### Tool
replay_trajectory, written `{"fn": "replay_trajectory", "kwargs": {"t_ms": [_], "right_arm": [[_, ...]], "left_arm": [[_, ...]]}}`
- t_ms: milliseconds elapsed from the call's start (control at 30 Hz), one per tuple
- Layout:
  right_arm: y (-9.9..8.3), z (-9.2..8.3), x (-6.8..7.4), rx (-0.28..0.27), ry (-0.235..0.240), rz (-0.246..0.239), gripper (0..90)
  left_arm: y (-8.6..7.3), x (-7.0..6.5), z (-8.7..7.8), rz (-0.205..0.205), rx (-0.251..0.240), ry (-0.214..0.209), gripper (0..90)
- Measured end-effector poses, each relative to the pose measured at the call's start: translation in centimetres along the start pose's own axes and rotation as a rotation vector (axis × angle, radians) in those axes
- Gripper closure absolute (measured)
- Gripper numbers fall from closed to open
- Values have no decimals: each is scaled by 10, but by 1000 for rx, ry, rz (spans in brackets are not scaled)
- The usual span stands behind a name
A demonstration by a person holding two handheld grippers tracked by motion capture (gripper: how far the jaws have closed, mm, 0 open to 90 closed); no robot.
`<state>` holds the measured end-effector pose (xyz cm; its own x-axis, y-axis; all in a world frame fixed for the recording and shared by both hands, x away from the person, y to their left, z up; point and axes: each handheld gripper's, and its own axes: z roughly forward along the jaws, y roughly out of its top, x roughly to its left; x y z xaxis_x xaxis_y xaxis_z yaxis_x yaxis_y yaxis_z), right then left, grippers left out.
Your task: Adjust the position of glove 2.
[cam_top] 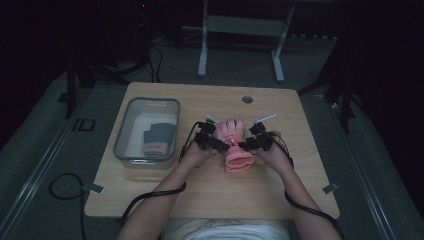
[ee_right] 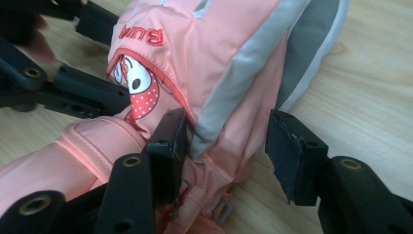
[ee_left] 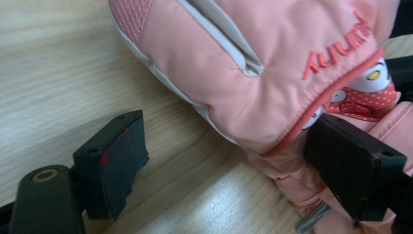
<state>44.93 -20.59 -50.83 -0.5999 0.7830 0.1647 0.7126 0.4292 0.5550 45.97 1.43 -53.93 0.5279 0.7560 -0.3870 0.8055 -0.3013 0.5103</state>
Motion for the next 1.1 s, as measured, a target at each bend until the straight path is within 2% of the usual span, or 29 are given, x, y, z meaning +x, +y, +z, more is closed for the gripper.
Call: {"fn": "replay_trajectory", "kwargs": {"t_ms": [67, 133, 233, 300, 333, 400, 433, 467, 567, 667, 800, 900, 967, 1000, 1033, 1067, 1100], "right_arm": [[0, 2, -5, 10, 35, 24, 497], [0, 5, -11, 26, 71, 65, 509], [-1, 7, -16, 31, 112, 88, 556], [-2, 8, -17, 31, 127, 93, 588], [-2, 8, -17, 29, 131, 93, 611], [-2, 8, -15, 25, 126, 77, 630], [-2, 8, -14, 21, 120, 75, 647], [-5, 7, -12, -1, 113, 67, 675], [-10, 5, -10, -46, 113, 61, 695], [-12, -3, -7, -68, 112, 73, 715], [-11, -8, -2, -81, 90, 57, 720], [-8, -16, 3, -111, 90, 49, 722], [-5, -21, 7, -130, 91, 44, 722], [-5, -21, 7, -130, 91, 44, 722], [0, -27, 12, -149, 87, 35, 722], [0, -27, 12, -149, 87, 35, 722], [5, -33, 17, -166, 87, 30, 721]], "left_arm": [[3, -1, 2, 5, 4, -21, 226], [5, 0, 5, 8, 10, -65, 306], [5, 1, 8, 12, 5, -128, 453], [5, 0, 7, 17, -4, -146, 537], [6, -3, 7, 29, -8, -140, 612], [6, -5, 6, 37, -12, -131, 702], [7, -9, 5, 52, -7, -114, 702], [7, -9, 4, 61, -7, -113, 736], [8, -11, 1, 71, -5, -121, 752], [10, -18, -5, 94, -4, -108, 763], [12, -21, -11, 106, -7, -106, 768], [15, -25, -21, 119, -14, -97, 768], [19, -28, -34, 141, -23, -85, 768], [19, -28, -34, 141, -23, -85, 768], [22, -31, -45, 156, -34, -69, 768], [22, -31, -45, 156, -34, -69, 768], [25, -33, -56, 168, -42, -54, 768]]}}
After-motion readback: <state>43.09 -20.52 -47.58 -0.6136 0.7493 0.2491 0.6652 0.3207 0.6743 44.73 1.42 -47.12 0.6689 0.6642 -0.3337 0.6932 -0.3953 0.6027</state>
